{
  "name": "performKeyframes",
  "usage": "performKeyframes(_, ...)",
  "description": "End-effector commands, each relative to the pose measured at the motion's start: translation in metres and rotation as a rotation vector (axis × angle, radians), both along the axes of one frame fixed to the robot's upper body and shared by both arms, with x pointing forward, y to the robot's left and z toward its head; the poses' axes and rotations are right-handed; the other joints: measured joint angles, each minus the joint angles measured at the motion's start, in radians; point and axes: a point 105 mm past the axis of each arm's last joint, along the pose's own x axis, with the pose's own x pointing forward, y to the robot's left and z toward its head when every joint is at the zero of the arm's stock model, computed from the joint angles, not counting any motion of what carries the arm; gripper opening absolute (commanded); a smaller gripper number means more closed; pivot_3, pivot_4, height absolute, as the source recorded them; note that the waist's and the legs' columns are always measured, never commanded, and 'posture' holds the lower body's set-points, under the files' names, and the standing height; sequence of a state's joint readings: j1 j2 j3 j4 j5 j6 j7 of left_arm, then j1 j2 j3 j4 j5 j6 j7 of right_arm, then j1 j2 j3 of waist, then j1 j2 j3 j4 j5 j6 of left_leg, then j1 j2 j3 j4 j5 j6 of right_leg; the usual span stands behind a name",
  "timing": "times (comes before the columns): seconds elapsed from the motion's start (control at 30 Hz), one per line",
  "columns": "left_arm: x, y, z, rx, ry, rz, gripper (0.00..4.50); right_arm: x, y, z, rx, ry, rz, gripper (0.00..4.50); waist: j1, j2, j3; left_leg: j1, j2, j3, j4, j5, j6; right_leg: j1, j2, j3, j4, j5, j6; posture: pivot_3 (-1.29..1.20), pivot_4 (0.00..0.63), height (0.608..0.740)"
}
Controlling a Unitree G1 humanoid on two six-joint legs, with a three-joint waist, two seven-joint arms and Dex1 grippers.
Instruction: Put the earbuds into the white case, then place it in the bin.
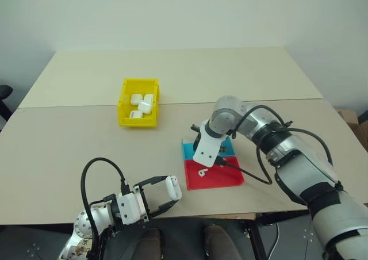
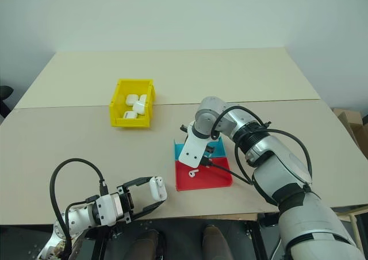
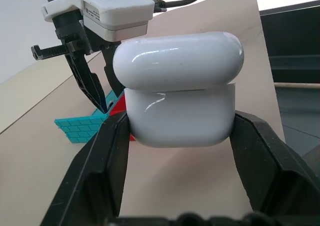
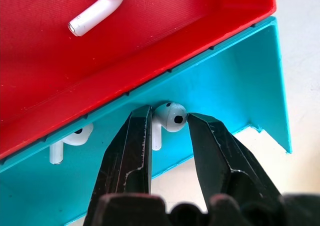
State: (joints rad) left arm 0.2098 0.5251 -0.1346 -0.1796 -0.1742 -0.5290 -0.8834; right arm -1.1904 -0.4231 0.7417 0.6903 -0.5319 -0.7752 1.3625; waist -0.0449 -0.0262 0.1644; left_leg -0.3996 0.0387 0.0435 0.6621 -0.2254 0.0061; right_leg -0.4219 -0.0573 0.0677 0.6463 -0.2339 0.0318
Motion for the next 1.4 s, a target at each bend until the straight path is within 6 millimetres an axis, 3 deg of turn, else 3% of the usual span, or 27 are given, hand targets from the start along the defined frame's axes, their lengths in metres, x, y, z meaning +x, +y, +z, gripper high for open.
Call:
performKeyframes(0.03,-0.001,-0.001,0.005,-0.007,-0.039,-0.011,2.74,-0.001,-0.002,-0.001,-0.023,-0.004,0.02,1.17,0.0,0.0,0.0,0.0,0.0,0.0,0.0,0.0,0.0,0.0,0.0,0.0,0.0,0.0,0.0,0.0,0.15,0.74)
performKeyframes(0.07,-0.001,-0.001,0.005,-0.006,-0.039,-0.011,2.74,0.0,-0.001,-0.001,-0.017,-0.008,0.01,0.99,0.0,0.0,0.0,0.0,0.0,0.0,0.0,0.0,0.0,0.0,0.0,0.0,0.0,0.0,0.0,0.0,0.15,0.74)
performKeyframes(0.43,0.0,-0.002,0.006,-0.011,-0.043,-0.013,2.74,0.001,-0.002,0.007,0.02,-0.024,-0.025,0.99,0.001,0.0,0.0,0.0,0.0,0.0,0.0,0.0,0.0,0.0,0.0,0.0,0.0,0.0,0.0,0.0,0.15,0.74)
performKeyframes(0.5,0.002,-0.003,0.012,-0.035,-0.051,-0.003,2.74,-0.002,-0.001,0.023,0.105,-0.004,-0.058,0.99,0.003,0.0,0.0,0.0,0.0,0.0,0.0,0.0,0.0,0.0,0.0,0.0,0.0,0.0,0.0,0.0,0.15,0.74)
performKeyframes(0.6,0.01,-0.005,0.029,-0.094,-0.083,0.006,2.74,-0.003,-0.003,0.063,0.314,0.009,-0.163,0.99,0.008,0.0,0.0,-0.002,0.0,-0.001,0.0,0.0,0.0,-0.001,-0.001,0.0,0.0,0.0,0.0,0.0,0.15,0.74)
performKeyframes(0.7,0.017,-0.009,0.05,-0.158,-0.106,0.001,2.74,-0.009,-0.016,0.102,0.554,0.045,-0.293,0.99,0.012,0.0,0.0,-0.003,0.001,-0.002,0.0,0.0,0.0,-0.001,-0.001,0.0,-0.001,0.0,0.001,0.0,0.15,0.74)
performKeyframes(0.8,0.024,-0.016,0.072,-0.212,-0.122,-0.032,2.74,-0.023,-0.041,0.136,0.812,0.118,-0.426,0.99,0.028,0.0,0.0,-0.004,0.001,-0.003,0.0,0.0,0.0,-0.001,-0.001,-0.002,-0.001,0.0,0.001,0.0,0.15,0.74)
performKeyframes(1.0,0.035,-0.03,0.106,-0.306,-0.083,-0.135,2.74,-0.071,-0.072,0.175,1.281,0.403,-0.518,0.99,0.031,0.0,0.0,-0.006,-0.001,-0.005,0.0,0.0,0.0,-0.001,-0.001,-0.003,-0.004,0.001,0.002,0.0,0.15,0.74)
performKeyframes(1.2,0.041,-0.044,0.145,-0.39,-0.025,-0.265,2.74,-0.12,-0.074,0.183,1.508,0.702,-0.454,0.99,0.026,-0.001,0.001,-0.005,-0.002,-0.006,0.0,0.0,0.0,0.001,0.002,-0.001,-0.004,0.0,0.003,0.0,0.15,0.74)
performKeyframes(1.4,0.037,-0.048,0.169,-0.423,0.032,-0.357,2.74,-0.137,-0.067,0.19,1.625,0.897,-0.434,0.99,0.021,-0.001,0.001,-0.006,-0.003,-0.007,0.0,0.0,0.0,0.001,0.002,0.0,-0.004,0.0,0.005,0.0,0.15,0.74)
